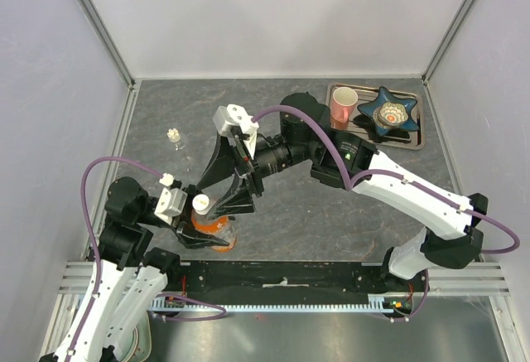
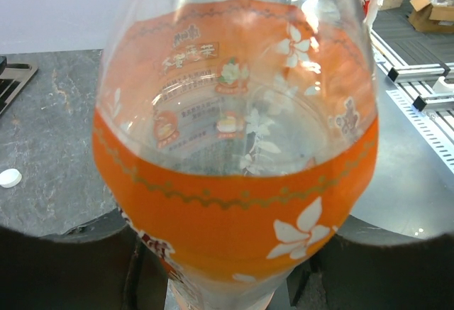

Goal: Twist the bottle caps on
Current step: Screw the bottle cap onto the plastic bottle.

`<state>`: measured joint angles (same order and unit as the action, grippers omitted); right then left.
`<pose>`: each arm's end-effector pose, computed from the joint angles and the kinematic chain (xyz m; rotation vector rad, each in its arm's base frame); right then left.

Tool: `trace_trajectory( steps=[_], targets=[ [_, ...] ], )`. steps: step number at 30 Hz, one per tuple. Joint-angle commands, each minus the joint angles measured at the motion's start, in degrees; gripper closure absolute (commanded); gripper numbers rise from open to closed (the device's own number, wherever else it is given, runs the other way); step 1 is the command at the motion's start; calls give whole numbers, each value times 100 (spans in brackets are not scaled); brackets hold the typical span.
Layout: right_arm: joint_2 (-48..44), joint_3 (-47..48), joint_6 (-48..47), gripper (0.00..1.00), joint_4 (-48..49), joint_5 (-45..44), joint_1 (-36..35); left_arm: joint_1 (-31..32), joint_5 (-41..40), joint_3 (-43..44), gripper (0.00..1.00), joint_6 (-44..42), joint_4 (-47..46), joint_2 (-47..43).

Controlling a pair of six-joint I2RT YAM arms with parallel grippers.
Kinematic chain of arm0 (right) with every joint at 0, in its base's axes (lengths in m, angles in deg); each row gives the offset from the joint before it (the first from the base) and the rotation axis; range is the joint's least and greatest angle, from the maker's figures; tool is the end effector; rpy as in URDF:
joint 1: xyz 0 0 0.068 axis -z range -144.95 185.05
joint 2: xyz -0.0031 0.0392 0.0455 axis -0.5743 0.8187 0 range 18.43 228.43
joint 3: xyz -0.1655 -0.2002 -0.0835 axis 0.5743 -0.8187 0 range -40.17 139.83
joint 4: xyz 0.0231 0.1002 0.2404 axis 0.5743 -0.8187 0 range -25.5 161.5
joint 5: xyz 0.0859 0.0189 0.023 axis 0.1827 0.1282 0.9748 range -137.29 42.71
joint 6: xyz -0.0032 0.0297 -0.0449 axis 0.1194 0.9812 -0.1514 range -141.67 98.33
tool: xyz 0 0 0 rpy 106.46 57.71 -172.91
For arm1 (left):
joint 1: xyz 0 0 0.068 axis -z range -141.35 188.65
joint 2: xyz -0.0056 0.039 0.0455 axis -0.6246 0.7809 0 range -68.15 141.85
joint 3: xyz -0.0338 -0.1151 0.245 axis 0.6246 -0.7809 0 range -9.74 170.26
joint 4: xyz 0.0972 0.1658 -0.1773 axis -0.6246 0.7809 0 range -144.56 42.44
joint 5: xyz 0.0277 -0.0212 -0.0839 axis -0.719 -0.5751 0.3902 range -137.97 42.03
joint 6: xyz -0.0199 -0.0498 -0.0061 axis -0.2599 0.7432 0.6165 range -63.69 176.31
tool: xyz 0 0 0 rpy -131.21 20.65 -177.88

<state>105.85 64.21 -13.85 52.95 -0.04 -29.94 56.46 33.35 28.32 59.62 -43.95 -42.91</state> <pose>0.1129 0.3037 0.5034 -1.4539 1.1510 1.5857 0.0712 -0.0597 0.3419 1.3128 1.1411 -1.3429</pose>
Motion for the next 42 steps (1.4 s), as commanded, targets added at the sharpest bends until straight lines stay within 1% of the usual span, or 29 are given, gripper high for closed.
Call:
trace_trajectory(
  steps=[1, 9, 14, 17, 20, 21, 23, 24, 26, 27, 29, 30, 31, 32, 33, 34, 35, 36, 37, 38, 39, 40, 41, 42],
  targets=[
    [56, 13, 176, 30, 554, 514, 22, -5, 236, 8, 98, 126, -173, 43],
    [205, -137, 370, 37, 826, 628, 22, -5, 156, 69, 98, 135, -173, 43],
    [285, -190, 475, 39, 949, 637, 22, -5, 156, 87, 98, 170, -173, 26],
    [294, -225, 545, 45, 1037, 681, 13, -5, 130, 105, 98, 187, -173, 8],
    [250, -295, 546, 54, 1072, 663, 22, -5, 25, 122, 98, 205, -165, 8],
    [232, -330, 537, 59, 1072, 602, 22, -5, -63, 122, 98, 205, -173, 8],
    [162, -427, 502, 65, 1055, 514, 22, -5, -168, 140, 98, 223, -165, 17],
    [144, -471, 450, 69, 1037, 479, 22, -5, -317, 149, 98, 240, -173, -1],
    [56, -559, 336, 72, 845, 164, 22, -5, -511, 149, 98, 249, -173, -10],
    [47, -576, 178, 76, 731, -12, 22, -5, -755, 157, 98, 240, -182, -27],
    [4, -603, 2, 80, 302, -766, 22, -5, -1125, 192, 98, 240, -174, -62],
    [3, -612, -138, 86, 142, -1117, 13, -5, -1519, 210, 98, 223, -182, -71],
    [-23, -690, -183, 88, 10, -1982, 13, -5, -1714, 245, 98, 188, -147, -80],
    [-32, -752, -210, 89, -165, -2348, 13, -5, -1951, 271, 98, 144, -130, -89],
    [-49, -822, -236, 92, -219, -2682, 13, -5, -2484, 289, 98, 74, -95, -80],
    [-49, -962, -184, 94, -246, -3068, 22, -5, -2785, 350, 98, 21, 36, -63],
    [-67, -1033, -140, 97, -255, -3646, 4, -5, -3093, 377, 98, -23, 81, -54],
    [-49, -1094, -96, 97, -255, -3974, -13, -5, -3679, 395, 98, -119, 134, -62],
    [-32, -1182, 43, 97, -255, -4325, -48, -5, -3937, 403, 98, -164, 160, -71],
    [12, -1209, 132, 100, -264, -5042, -110, -5, -4148, 404, 98, -208, 178, -106],
    [117, -1209, 202, 100, -281, -5389, -154, -5, -4585, 395, 98, -252, 187, -115],
    [179, -1140, 273, 100, -325, -5784, -206, -5, -4825, 395, 98, -252, 204, -115],
    [275, -1087, 430, 100, -447, -6284, -355, -5, -5062, 395, 98, -252, 283, -115],
    [476, -1008, 440, 100, -535, -7089, -435, -5, -5517, 386, 98, -226, 310, -124]
  ],
)
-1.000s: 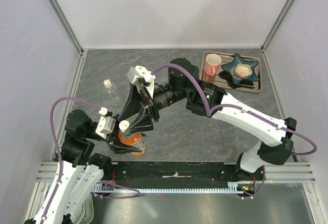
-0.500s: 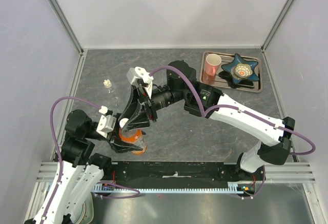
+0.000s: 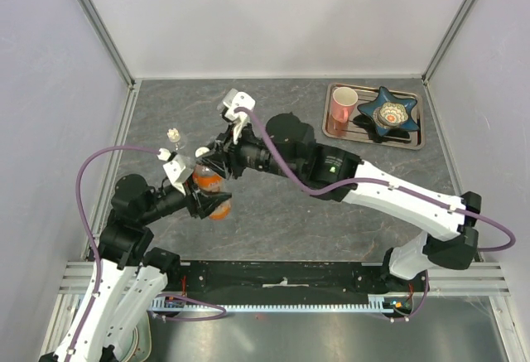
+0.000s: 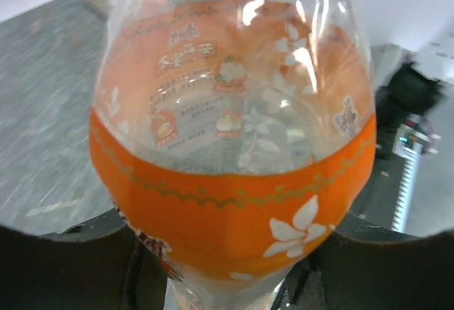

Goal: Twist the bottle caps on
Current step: Screw the bottle cap onto the plastic bottle.

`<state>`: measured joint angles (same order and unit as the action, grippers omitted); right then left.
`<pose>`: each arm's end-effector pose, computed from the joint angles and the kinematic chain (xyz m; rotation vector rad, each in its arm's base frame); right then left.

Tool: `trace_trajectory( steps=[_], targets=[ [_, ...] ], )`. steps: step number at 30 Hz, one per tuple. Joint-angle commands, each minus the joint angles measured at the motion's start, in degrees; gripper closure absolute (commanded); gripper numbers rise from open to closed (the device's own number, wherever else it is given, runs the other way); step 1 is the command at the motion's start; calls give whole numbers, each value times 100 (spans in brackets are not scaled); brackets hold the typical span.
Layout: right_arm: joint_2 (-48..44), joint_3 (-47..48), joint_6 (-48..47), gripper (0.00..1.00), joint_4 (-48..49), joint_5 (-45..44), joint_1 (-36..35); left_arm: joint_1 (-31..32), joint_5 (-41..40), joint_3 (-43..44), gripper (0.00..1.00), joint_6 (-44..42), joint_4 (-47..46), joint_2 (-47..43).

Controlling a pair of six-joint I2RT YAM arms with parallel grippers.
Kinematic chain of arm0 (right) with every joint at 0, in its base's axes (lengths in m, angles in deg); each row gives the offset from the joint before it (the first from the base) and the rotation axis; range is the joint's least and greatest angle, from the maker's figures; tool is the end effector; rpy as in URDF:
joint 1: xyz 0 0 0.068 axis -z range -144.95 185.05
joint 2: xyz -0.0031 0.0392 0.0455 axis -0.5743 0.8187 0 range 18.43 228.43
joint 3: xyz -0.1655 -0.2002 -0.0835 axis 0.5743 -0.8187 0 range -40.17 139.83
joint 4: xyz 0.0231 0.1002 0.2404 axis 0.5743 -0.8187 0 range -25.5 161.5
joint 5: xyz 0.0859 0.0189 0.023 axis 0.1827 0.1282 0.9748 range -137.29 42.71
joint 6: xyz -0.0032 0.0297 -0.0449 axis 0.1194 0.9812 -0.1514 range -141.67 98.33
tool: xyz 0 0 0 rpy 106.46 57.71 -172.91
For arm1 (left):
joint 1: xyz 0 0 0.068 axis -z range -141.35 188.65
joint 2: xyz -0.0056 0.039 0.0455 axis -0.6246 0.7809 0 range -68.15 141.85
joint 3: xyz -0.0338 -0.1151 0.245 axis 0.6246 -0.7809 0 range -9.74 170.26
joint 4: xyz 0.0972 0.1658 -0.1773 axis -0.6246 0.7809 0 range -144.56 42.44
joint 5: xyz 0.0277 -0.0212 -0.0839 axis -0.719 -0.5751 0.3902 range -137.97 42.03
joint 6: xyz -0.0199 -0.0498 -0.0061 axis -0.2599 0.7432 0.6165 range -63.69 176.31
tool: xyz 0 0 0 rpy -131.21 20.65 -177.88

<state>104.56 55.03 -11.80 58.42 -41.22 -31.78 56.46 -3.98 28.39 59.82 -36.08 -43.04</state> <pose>0.1318 0.3174 0.4671 -0.9150 1.5043 1.0905 0.0927 -0.0557 0.3296 0.7897 1.5296 -0.9131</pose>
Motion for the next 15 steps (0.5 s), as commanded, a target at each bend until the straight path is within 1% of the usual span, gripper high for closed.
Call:
trace_trajectory(
  steps=[1, 3, 4, 6, 7, 8, 10, 11, 13, 14, 15],
  targets=[
    [720, 111, 304, 100, -1178, -3528, -356, -5, -2015, 362, 98, -211, -416, -120],
    [1036, 305, 393, 100, -1354, -4381, -559, -5, -2428, 318, 98, -166, -354, -172],
    [1133, 498, 437, 100, -1390, -4621, -620, -14, -2439, 274, 98, -175, -345, -190],
    [1353, 683, 489, 100, -1443, -4816, -726, -5, -2378, 239, 98, -184, -319, -199],
    [1406, 893, 490, 97, -1460, -4756, -753, -5, -2325, 230, 98, -193, -310, -199],
    [1433, 991, 498, 85, -1487, -4633, -744, -5, -2246, 221, 98, -210, -310, -190],
    [1337, 1193, 446, 75, -1478, -4265, -744, -5, -2123, 204, 98, -245, -293, -190],
    [1241, 1203, 411, 62, -1382, -4150, -744, -5, -2096, 195, 98, -315, -292, -199],
    [881, 1177, 349, 48, -1207, -3921, -744, -5, -2070, 160, 98, -342, -257, -199],
    [758, 1168, 349, 31, -1171, -3929, -753, -5, -2061, 142, 98, -342, -248, -199],
    [539, 1168, 366, 24, -1153, -3911, -744, -5, -2052, 125, 98, -342, -248, -190]
  ],
)
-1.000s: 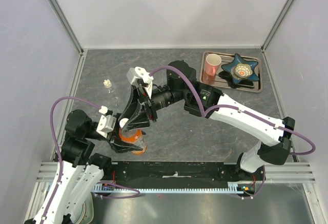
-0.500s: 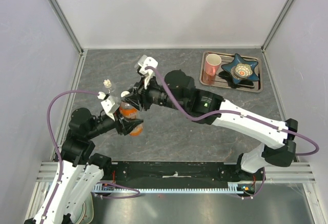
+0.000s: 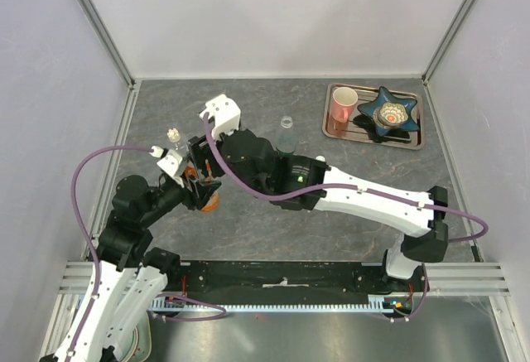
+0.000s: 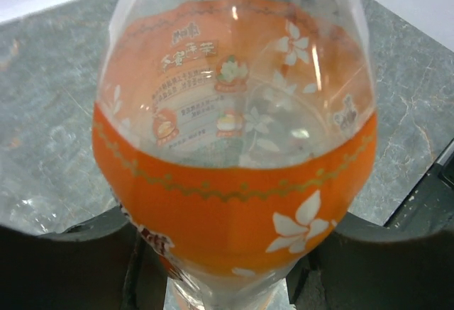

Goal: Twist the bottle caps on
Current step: Screw the bottle cap onto the plastic bottle.

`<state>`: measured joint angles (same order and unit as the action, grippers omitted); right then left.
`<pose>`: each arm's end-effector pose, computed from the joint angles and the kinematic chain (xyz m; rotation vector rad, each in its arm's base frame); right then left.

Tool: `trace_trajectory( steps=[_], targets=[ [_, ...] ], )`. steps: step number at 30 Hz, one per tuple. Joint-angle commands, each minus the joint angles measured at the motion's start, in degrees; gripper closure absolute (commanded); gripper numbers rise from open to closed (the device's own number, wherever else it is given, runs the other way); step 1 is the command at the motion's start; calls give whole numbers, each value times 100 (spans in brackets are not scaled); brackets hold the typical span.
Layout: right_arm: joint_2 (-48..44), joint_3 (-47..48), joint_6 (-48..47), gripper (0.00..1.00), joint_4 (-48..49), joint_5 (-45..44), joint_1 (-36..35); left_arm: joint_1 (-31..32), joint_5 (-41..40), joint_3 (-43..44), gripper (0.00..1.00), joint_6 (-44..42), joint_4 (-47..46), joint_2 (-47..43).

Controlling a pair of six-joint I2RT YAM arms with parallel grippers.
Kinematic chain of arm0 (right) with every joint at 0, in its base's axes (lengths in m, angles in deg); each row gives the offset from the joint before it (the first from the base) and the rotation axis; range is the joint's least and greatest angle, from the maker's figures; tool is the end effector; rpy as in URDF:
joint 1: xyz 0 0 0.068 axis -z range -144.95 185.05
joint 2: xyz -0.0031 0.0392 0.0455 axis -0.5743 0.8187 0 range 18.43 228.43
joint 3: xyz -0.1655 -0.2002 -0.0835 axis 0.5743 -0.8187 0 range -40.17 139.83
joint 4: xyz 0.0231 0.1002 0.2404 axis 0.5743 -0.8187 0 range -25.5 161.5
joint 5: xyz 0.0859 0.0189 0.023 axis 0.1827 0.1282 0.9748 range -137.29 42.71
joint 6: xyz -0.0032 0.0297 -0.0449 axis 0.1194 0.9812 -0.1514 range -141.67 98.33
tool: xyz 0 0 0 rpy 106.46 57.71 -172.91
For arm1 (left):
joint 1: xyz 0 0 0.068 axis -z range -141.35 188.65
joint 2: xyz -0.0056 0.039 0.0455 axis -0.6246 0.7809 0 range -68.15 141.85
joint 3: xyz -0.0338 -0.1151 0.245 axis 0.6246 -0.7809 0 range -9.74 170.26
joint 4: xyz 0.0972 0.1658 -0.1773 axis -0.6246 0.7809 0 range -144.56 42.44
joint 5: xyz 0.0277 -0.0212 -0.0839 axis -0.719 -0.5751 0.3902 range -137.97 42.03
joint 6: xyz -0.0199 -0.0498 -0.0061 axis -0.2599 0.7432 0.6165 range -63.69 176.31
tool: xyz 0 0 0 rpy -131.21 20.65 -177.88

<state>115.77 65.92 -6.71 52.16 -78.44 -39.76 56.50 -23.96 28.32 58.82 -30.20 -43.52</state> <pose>0.1198 0.3709 0.4527 -0.5163 1.7000 0.6725 0.0993 -0.0471 0.3185 0.5409 1.7029 -0.6250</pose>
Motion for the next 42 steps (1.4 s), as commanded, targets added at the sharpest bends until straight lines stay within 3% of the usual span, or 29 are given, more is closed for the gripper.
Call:
trace_trajectory(
  steps=[1, 2, 4, 5, 8, 9, 10, 12, 15, 21, 36, 42],
  targets=[
    [-680, 140, -160, 19, -536, -137, 54, -18, -37, 96, 98, -241, -828, -142],
    [-786, 158, -160, 11, -528, 81, 54, -9, -2, 87, 98, -389, -836, -133],
    [-1111, 150, -265, 8, -432, 485, 80, -9, 287, 70, 98, -426, -854, -142],
    [-1225, 115, -353, 7, -361, 1384, 167, -9, 419, 70, 98, -409, -863, -133],
    [-1603, -157, -712, 11, -150, 3093, 483, -18, 1735, 34, 98, -496, -994, -159],
    [-1691, -202, -783, 12, -150, 4429, 571, -18, 2644, 17, 98, -488, -1029, -133],
    [-1735, -306, -897, 11, -158, 5061, 633, -18, 3149, 17, 98, -479, -1065, -116],
    [-1815, -439, -1134, 12, -141, 6098, 678, -27, 4612, -1, 98, -383, -1170, -63],
    [-1763, -588, -1232, 13, -141, 6744, 757, -18, 5882, -36, 98, -312, -1223, -28],
    [-1341, -510, -1119, 21, 61, 7457, 801, -18, 6396, 43, 98, -312, -1214, 16],
    [-928, -571, -521, 31, 1036, 8081, 818, -27, 6248, 61, 98, -303, -1214, 51],
    [-883, -615, -494, 40, 1046, 8125, 818, -18, 6133, 61, 98, -312, -1214, 34]
  ],
)
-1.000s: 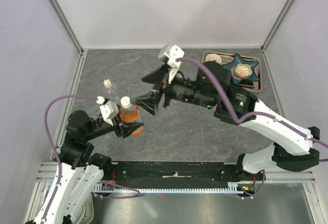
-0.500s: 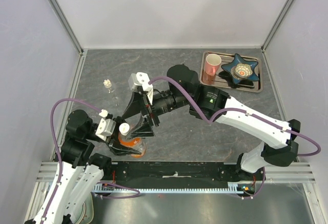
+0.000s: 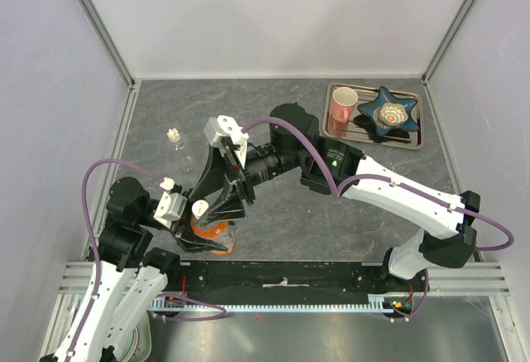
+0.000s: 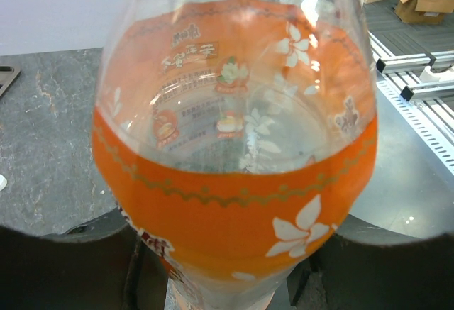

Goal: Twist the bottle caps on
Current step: Screw the bottle cap onto the plastic bottle, then place the plastic bottle at the center of the board.

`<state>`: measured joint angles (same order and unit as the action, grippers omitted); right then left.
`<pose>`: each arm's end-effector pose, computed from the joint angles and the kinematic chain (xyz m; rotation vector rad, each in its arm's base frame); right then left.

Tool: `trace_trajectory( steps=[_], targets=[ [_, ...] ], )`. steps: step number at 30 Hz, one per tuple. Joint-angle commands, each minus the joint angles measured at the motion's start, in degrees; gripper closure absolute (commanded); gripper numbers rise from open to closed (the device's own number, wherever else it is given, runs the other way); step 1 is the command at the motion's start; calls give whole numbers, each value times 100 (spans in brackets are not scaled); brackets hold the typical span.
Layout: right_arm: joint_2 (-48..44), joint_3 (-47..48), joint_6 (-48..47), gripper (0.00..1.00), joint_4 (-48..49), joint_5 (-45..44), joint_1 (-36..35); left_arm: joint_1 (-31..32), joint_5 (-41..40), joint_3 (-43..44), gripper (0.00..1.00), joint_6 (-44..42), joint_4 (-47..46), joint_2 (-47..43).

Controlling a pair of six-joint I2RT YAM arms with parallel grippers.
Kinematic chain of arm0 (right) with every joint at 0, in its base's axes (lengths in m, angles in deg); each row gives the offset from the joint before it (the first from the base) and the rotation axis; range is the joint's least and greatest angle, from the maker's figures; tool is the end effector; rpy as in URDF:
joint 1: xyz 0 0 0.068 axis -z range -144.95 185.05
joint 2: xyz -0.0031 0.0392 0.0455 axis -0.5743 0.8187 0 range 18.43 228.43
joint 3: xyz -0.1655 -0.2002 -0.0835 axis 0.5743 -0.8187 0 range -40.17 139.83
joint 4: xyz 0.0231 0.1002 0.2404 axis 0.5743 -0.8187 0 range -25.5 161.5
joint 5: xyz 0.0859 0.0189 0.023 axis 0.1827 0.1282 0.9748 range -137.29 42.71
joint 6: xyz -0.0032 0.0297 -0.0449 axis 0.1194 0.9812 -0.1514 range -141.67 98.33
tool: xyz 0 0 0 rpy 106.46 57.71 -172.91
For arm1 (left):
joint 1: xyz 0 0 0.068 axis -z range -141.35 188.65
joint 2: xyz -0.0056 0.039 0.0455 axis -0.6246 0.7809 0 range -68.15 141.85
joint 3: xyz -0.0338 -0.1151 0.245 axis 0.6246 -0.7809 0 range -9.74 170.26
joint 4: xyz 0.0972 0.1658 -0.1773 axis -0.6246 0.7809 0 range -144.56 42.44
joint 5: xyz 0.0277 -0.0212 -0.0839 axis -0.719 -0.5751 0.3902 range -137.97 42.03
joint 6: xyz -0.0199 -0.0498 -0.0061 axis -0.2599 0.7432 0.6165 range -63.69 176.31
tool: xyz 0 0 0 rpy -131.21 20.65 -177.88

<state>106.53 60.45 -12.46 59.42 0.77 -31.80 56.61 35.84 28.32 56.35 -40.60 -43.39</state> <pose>0.1075 0.3185 0.4898 -1.4706 1.1076 1.6324 0.0678 -0.0591 0.3378 1.3550 1.1156 -1.3668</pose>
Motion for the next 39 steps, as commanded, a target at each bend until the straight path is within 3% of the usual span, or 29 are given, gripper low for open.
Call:
trace_trajectory(
  steps=[1, 6, 11, 14, 16, 23, 29, 34, 38, 39],
  targets=[
    [41, -77, 81, 42, 311, 222, 23, -29, 118, 70, 98, -56, -174, 21],
    [41, -191, 89, 57, 311, 213, 23, -29, -92, 78, 98, -56, -174, 3],
    [-46, -315, -50, 82, 197, -155, 14, -38, -592, 96, 98, -65, -165, -5],
    [-47, -306, -270, 92, -232, -1145, 23, -38, -1188, 122, 98, -65, -174, -23],
    [-3, -271, -358, 100, -635, -2287, 23, -47, -1629, 140, 98, -82, -165, -41],
    [488, -148, -192, 100, -1446, -5329, 5, -55, -4394, 201, 98, -425, 72, -41],
    [796, -52, 203, 100, -1640, -7087, -47, -64, -5182, 140, 98, -390, 283, -164],
    [797, 10, 300, 100, -1552, -7354, -56, -73, -4691, 157, 95, -337, 327, -208],
    [779, -77, 309, 99, -1333, -6698, -56, -64, -4426, 105, 92, -276, 257, -260],
    [771, -104, 327, 82, -1272, -6530, -65, -64, -4391, 105, 92, -276, 248, -260]
  ],
)
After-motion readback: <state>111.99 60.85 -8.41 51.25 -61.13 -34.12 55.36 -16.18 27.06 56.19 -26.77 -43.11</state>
